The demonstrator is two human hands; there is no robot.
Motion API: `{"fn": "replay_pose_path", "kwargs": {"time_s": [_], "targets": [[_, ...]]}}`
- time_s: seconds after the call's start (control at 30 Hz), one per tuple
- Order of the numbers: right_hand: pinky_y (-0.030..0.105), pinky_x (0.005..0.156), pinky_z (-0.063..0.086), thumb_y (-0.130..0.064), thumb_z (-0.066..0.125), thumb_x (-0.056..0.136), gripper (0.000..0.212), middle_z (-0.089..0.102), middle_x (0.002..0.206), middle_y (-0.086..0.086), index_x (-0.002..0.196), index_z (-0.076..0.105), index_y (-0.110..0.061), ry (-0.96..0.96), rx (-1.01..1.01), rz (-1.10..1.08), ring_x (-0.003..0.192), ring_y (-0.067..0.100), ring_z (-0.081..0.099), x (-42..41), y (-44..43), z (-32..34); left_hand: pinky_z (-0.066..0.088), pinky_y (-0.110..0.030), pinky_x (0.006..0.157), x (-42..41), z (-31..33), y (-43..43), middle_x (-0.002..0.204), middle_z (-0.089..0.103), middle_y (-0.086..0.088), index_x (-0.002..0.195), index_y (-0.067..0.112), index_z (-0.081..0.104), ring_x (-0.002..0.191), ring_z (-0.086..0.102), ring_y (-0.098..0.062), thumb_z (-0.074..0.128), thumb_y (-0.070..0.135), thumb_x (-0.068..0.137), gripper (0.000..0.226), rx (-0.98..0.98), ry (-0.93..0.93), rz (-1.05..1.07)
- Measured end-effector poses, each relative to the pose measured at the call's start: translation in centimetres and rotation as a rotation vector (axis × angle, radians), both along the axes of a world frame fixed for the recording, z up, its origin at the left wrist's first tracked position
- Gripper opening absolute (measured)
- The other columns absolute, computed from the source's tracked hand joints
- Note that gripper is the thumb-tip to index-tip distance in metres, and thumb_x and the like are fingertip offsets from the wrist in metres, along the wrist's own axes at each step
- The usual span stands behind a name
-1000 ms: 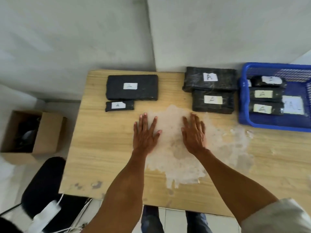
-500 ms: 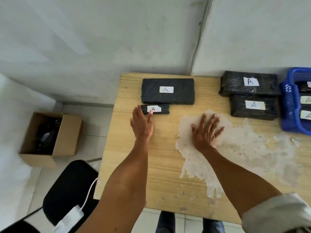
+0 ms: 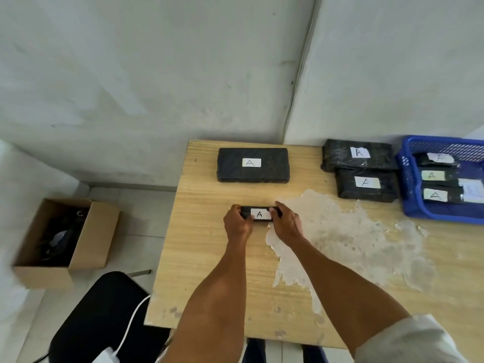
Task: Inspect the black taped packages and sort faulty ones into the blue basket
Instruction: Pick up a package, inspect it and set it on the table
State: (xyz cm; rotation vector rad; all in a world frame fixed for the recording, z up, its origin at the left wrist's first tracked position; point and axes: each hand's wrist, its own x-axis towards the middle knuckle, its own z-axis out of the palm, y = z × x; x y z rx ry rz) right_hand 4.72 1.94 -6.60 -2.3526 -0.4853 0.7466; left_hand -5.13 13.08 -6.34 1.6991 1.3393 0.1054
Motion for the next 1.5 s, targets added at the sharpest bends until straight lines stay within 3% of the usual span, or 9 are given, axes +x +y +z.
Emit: {"fn": "replay_pose_path", "kwargs": {"time_s": [0.23,0.33,0.4,0.6,0.73,1.0,1.17,1.3,1.5], "targets": [[0.026,0.087,0.045,-0.023,0.069,0.093,0.038,0.071,0.117,0.008,0.127,0.065,-0.008,0.077,0.167,-0.395,0.108,0.025,0.063,1.4,-5.2,6.9,0.039,-0.005,0.057,1.4,7.4,-5.0,0.096,0.074,-0.001,0.103,0.007,0.076,0.086,0.066,-0.017,0.076,0.015,0.085,0.019,-0.092,-0.176,0.114],[0.038,0.083,0.058,-0.022,0.075,0.089,0.025,0.072,0.105,0.004,0.112,0.072,-0.013,0.101,0.315,-0.472,0.09,0.022,0.066,3.2,-6.8,10.3,0.046,-0.015,0.071,2.9,11.7,-6.3,0.099,0.074,-0.003,0.106,0.007,0.074,0.088,0.066,-0.016,0.079,0.014,0.083,0.024,-0.1,-0.291,0.158],[0.044,0.076,0.063,-0.019,0.078,0.087,0.033,0.069,0.105,0.003,0.118,0.071,-0.011,0.136,0.407,-0.526,0.083,0.022,0.067,4.5,-7.7,13.1,0.049,-0.021,0.078,4.0,14.2,-7.1,0.101,0.075,-0.006,0.107,0.008,0.074,0.091,0.069,-0.017,0.081,0.012,0.081,0.027,-0.102,-0.367,0.157],[0.023,0.059,0.061,-0.024,0.076,0.089,0.014,0.072,0.095,0.005,0.1,0.077,-0.015,0.075,0.583,-0.551,0.083,0.019,0.07,8.6,-10.3,20.3,0.051,-0.013,0.063,7.2,20.0,-8.8,0.095,0.073,-0.002,0.106,0.009,0.071,0.079,0.066,-0.01,0.078,0.007,0.082,0.025,-0.083,-0.558,0.106],[0.037,0.065,0.064,-0.024,0.079,0.087,0.009,0.075,0.092,0.006,0.09,0.077,-0.016,0.036,0.633,-0.547,0.082,0.023,0.074,10.9,-11.4,22.6,0.056,-0.023,0.077,8.4,22.0,-9.8,0.086,0.074,0.004,0.095,0.016,0.072,0.083,0.07,-0.013,0.079,0.008,0.08,0.019,-0.064,-0.642,0.074],[0.04,0.076,0.063,-0.027,0.081,0.084,0.004,0.077,0.081,-0.001,0.083,0.079,-0.024,-0.053,0.627,-0.525,0.079,0.019,0.075,12.3,-13.1,23.1,0.058,-0.029,0.082,9.3,22.8,-11.1,0.088,0.075,0.001,0.09,0.019,0.071,0.085,0.071,-0.012,0.08,0.006,0.079,0.019,-0.011,-0.701,0.015],[0.041,0.078,0.063,-0.025,0.08,0.085,0.014,0.076,0.085,0.0,0.096,0.079,-0.016,-0.069,0.647,-0.503,0.081,0.019,0.075,11.9,-13.7,22.9,0.059,-0.032,0.082,9.4,22.7,-11.4,0.087,0.075,-0.001,0.086,0.018,0.071,0.085,0.072,-0.018,0.08,0.01,0.081,0.013,-0.046,-0.686,0.054],[0.038,0.085,0.061,-0.023,0.083,0.081,0.049,0.077,0.099,0.003,0.126,0.067,-0.011,0.014,0.682,-0.326,0.088,0.019,0.075,11.1,-14.5,22.6,0.063,-0.038,0.076,9.8,23.1,-10.9,0.077,0.071,-0.004,0.073,0.014,0.07,0.076,0.07,-0.017,0.082,0.03,0.081,0.021,-0.103,-0.684,0.2],[0.041,0.093,0.059,-0.019,0.084,0.08,0.055,0.077,0.105,0.003,0.13,0.064,-0.01,-0.039,0.671,-0.245,0.094,0.017,0.074,10.8,-15.0,22.4,0.064,-0.04,0.072,10.1,23.7,-9.8,0.071,0.071,-0.004,0.068,0.016,0.07,0.071,0.071,-0.02,0.085,0.032,0.078,0.024,-0.051,-0.66,0.234]]}}
